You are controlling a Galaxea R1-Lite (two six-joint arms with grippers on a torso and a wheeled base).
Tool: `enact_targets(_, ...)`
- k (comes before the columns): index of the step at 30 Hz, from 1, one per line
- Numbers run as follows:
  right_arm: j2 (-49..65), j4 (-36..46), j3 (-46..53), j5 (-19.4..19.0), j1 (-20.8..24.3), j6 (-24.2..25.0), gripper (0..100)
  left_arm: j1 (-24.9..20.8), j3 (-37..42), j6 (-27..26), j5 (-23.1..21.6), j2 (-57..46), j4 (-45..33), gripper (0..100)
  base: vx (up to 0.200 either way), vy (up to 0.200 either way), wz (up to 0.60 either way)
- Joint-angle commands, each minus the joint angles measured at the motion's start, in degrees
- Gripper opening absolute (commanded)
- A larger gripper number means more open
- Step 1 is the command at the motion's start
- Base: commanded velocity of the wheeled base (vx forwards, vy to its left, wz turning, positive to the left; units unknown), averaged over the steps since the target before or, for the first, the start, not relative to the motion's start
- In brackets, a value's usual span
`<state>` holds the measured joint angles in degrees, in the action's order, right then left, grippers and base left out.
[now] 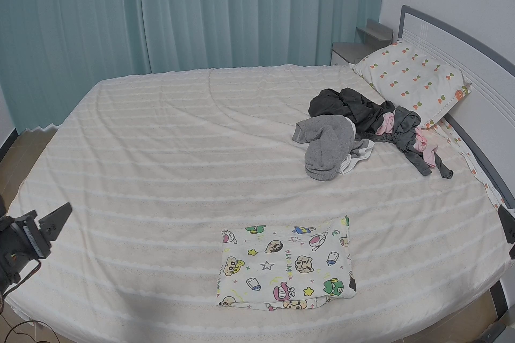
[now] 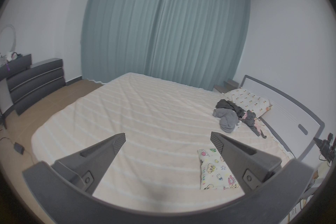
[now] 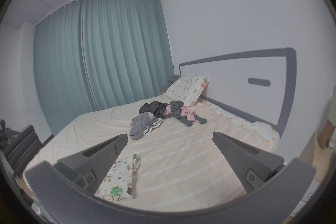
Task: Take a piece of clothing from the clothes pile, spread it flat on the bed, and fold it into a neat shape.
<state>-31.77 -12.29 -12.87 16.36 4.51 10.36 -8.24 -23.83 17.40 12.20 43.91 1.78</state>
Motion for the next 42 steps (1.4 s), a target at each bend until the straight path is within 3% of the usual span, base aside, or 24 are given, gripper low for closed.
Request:
enact_targets(1, 22.45, 10.53, 2.24, -9.59, -13.04, -12.12, 100, 10.35, -9.39, -1.75, 1.95, -26.42, -22.61, 100, 0.0, 0.0, 0.0)
enact_targets(5, 26.06, 15.45, 3.47, -13.9, -12.68, -12.56, 100, 10.35, -6.75, -3.6, 1.86, -31.96, -22.87, 100, 0.0, 0.0, 0.0)
enact_targets(10, 25.97, 11.06, 9.53, -14.95, -12.68, -11.86, 100, 10.35, 0.98, -8.69, -2.62, -40.04, -22.61, 100, 0.0, 0.0, 0.0)
enact_targets(13, 25.88, 7.54, 12.87, -15.57, -12.68, -11.68, 100, 10.35, 4.5, -9.05, -2.8, -40.04, -20.15, 100, 0.0, 0.0, 0.0)
enact_targets(16, 25.88, 8.16, 12.61, -19.52, -12.68, -9.92, 100, 10.26, 12.85, -10.1, -3.5, -40.22, -11.01, 100, 0.0, 0.0, 0.0)
enact_targets(19, 25.88, 8.16, 12.61, -22.69, -12.68, -8.16, 100, 9.73, 22.43, -14.5, -5.61, -41.01, -1.6, 100, 0.0, 0.0, 0.0)
enact_targets(21, 25.88, 8.25, 12.61, -23.92, -12.68, -9.48, 100, 8.24, 23.83, -16.52, -9.65, -43.91, -0.37, 100, 0.0, 0.0, 0.0)
enact_targets(23, 25.88, 8.33, 12.61, -23.74, -12.68, -11.24, 100, 8.24, 23.57, -17.57, -12.64, -43.91, -3.01, 100, 0.0, 0.0, 0.0)
enact_targets(26, 25.88, 9.21, 12.35, -22.86, -12.95, -15.02, 100, 8.24, 23.74, -18.36, -13.17, -43.91, -1.43, 100, 0.0, 0.0, 0.0)
enact_targets(31, 25.88, 9.65, 12.17, -21.55, -17.17, -19.06, 100, 8.24, 23.74, -17.92, -13.17, -43.91, -1.6, 100, 0.0, 0.0, 0.0)
enact_targets(34, 25.88, 9.3, 12.35, -25.94, -17.08, -19.59, 100, 8.24, 23.74, -18.36, -13.26, -43.91, -1.6, 100, 0.0, 0.0, 0.0)
enact_targets(37, 25.88, 9.83, 12.08, -34.9, -17.08, -20.12, 100, 8.24, 23.74, -18.27, -13.35, -43.91, -1.6, 100, 0.0, 0.0, 0.0)
enact_targets(42, 25.97, 14.13, 10.59, -40.35, -16.55, -19.68, 100, 8.24, 23.74, -17.92, -13.43, -43.91, -1.6, 100, 0.0, 0.0, 0.0)
